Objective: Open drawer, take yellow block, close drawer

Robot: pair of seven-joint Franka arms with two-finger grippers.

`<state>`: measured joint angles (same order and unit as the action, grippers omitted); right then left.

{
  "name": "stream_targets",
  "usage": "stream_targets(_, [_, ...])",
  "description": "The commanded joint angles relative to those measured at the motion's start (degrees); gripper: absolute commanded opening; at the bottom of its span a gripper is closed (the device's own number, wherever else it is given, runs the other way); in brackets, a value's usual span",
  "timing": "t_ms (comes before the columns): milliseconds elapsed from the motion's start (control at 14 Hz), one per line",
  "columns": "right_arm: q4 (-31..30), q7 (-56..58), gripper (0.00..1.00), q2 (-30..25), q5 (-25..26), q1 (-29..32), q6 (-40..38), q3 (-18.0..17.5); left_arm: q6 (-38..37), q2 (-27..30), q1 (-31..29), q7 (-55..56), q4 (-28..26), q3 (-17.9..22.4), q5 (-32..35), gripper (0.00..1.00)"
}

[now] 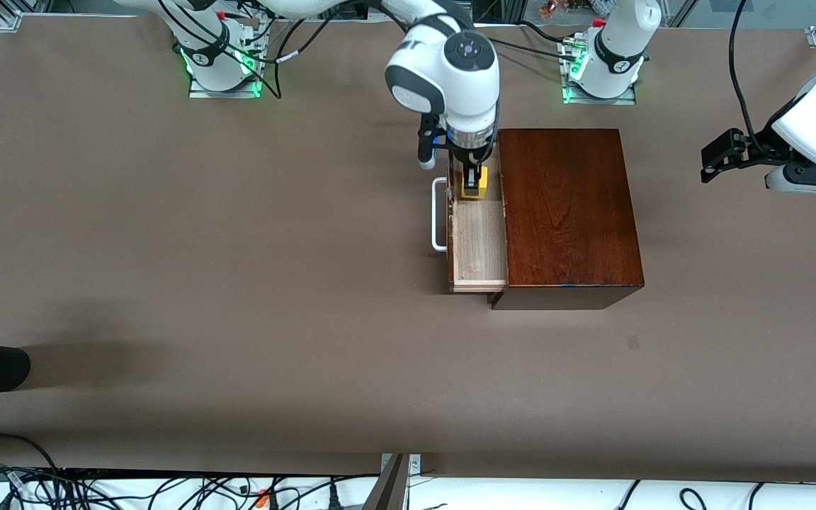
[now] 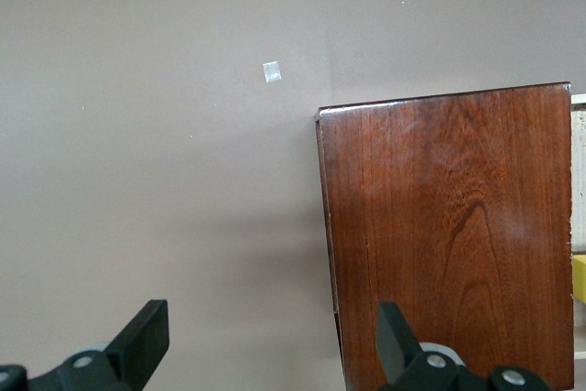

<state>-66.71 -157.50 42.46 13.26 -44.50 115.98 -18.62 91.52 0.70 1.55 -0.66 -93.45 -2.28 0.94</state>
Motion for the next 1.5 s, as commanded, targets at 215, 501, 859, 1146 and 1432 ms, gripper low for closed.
stream_targets(215, [6.33, 9.7, 0.01, -7.37, -0.69, 1.6, -12.78, -0.28, -0.99, 0.45, 0.12, -0.83, 0.55, 0.0, -0.41, 1.0])
stream_targets(501, [4.84, 35.53, 0.0, -10.72, -5.51, 10.55, -18.85, -0.19, -0.99, 0.45, 0.21, -0.83, 0.55, 0.0, -0.41, 1.0])
stream_targets(859, [2.38, 70.33, 0.0, -12.14, -10.45, 25.05, -23.69, 0.16, -0.99, 0.45, 0.21, -0.83, 0.55, -0.09, -0.41, 1.0])
stream_targets(1146, [-0.96, 97.58, 0.0, -11.53, -10.45, 35.25, -23.7, 0.43, -3.44, 0.45, 0.38, -1.01, 0.55, -1.14, -1.9, 1.0])
stream_targets(1432, [-4.56, 119.92, 0.0, -7.66, -10.1, 43.52, -18.53, 0.6, -6.07, -2.18, 0.56, -1.01, 0.46, -10.7, -3.84, 1.0])
